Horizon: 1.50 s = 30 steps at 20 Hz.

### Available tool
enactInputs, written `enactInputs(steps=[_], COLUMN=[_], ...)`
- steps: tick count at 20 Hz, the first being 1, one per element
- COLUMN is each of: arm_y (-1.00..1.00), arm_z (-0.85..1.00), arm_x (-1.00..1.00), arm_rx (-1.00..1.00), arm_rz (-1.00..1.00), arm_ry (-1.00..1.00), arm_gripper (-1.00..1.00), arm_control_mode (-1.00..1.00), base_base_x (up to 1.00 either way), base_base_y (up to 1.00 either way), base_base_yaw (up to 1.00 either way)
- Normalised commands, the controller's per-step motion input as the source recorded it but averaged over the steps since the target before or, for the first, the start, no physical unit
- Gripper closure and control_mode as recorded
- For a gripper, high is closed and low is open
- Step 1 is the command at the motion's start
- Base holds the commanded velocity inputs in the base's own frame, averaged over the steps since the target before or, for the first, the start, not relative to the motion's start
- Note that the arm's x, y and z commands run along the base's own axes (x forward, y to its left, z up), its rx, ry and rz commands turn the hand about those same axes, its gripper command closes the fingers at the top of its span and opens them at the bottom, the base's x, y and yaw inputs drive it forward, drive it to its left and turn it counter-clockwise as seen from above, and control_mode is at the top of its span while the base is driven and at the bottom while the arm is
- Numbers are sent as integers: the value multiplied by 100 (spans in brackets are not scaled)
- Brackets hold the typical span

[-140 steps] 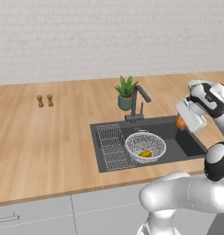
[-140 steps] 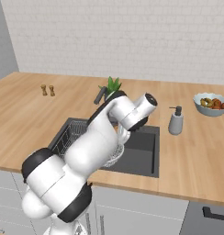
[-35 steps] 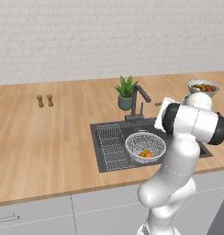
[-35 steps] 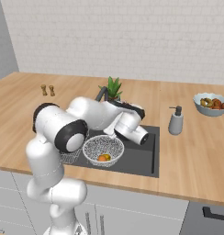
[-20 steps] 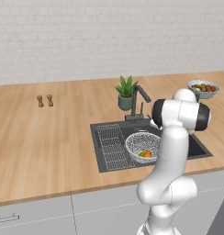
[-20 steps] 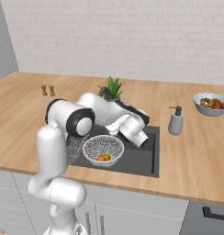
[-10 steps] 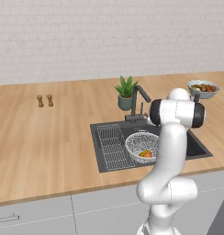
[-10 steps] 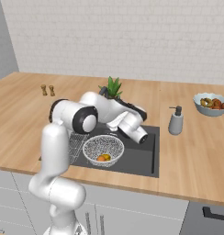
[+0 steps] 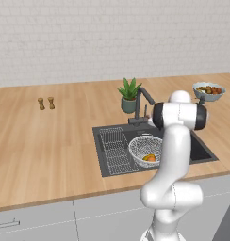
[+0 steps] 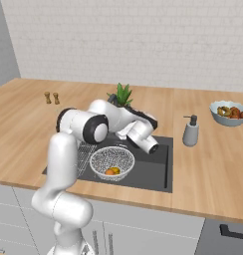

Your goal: Put the colander in the sink, put the tangerine, mango in the colander, and turn on the sink faucet and pour water over the colander.

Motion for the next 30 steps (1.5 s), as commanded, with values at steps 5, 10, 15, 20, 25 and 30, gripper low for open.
enactInputs(steps=[5, 10, 15, 20, 25, 30], arm_y=[14, 0, 0, 0, -2, -16], arm_z=[-15, -11, -14, -12, -1, 0], arm_x=[29, 36, 34, 29, 11, 5], arm_rx=[2, 3, 3, 2, 3, 7], arm_rz=[-3, -1, -2, -3, -5, -7], arm_ry=[0, 0, 0, 0, 0, 0], arm_gripper=[-100, -100, -100, -100, 100, 100], arm_control_mode=[-100, -100, -100, -100, -100, -100], base_base_x=[0, 0, 0, 0, 0, 0], base_base_y=[0, 0, 0, 0, 0, 0], base_base_yaw=[0, 0, 0, 0, 0, 0])
